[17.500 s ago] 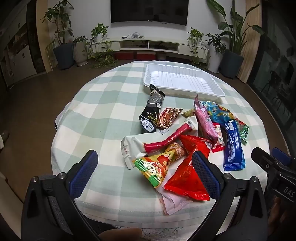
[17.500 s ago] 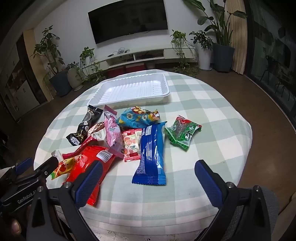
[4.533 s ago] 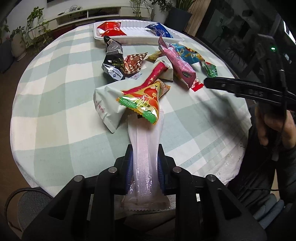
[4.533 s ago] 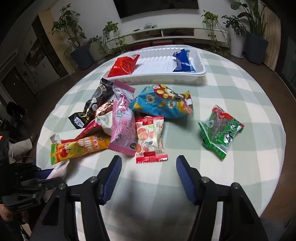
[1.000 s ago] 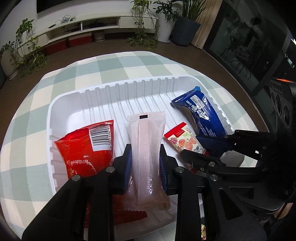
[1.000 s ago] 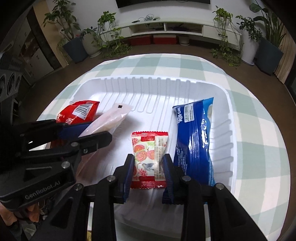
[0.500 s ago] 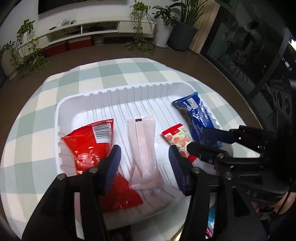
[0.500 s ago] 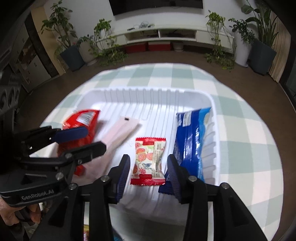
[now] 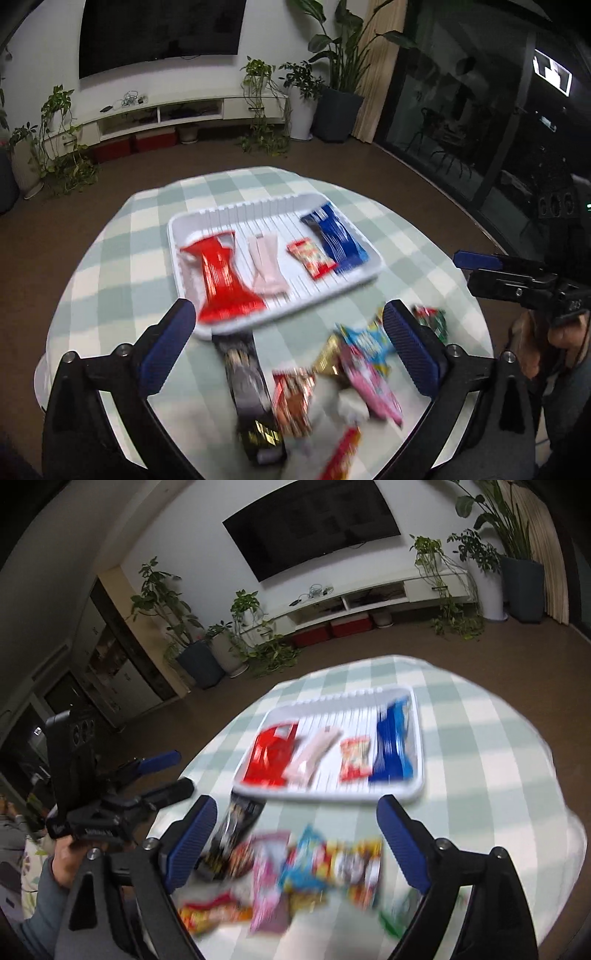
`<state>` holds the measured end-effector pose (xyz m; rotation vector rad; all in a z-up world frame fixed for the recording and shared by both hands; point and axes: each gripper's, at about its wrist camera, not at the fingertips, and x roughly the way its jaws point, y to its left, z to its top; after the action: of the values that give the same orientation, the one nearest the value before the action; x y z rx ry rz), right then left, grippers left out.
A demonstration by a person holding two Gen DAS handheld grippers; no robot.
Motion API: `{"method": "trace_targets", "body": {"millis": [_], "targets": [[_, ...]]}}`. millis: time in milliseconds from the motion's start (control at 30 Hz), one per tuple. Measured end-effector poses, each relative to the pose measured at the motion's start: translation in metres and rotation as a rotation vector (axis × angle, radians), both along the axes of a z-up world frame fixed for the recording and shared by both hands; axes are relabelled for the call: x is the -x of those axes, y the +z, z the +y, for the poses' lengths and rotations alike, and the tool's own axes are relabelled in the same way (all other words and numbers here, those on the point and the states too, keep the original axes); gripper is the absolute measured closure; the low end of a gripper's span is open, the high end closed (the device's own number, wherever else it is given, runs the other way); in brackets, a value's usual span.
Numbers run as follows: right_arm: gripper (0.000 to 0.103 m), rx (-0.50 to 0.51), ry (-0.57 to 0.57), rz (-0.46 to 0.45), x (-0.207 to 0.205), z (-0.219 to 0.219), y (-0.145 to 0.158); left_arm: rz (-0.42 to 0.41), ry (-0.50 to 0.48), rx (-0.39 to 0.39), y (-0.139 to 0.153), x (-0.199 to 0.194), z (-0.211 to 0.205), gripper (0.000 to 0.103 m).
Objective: Organize snacks
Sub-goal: 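Move the left tool to the orange cartoon bar and grasp it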
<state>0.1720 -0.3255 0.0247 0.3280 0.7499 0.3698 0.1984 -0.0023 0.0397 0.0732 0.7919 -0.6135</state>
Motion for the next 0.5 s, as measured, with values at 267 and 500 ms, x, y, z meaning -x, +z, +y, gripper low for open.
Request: {"method": "trace_targets", "body": {"millis": [267, 500], "targets": [[0.014, -0.063, -0.009, 0.084, 0.074, -0.001, -0.051, 0.065, -0.077, -0.093, -0.041, 0.088, 0.017, 0.002], [0.019, -0.067, -0.001, 0.118, 0.088, 0.009, -0.07, 0.095, -0.193, -0.236, -0.079, 0.143, -0.007, 0.05]]}}
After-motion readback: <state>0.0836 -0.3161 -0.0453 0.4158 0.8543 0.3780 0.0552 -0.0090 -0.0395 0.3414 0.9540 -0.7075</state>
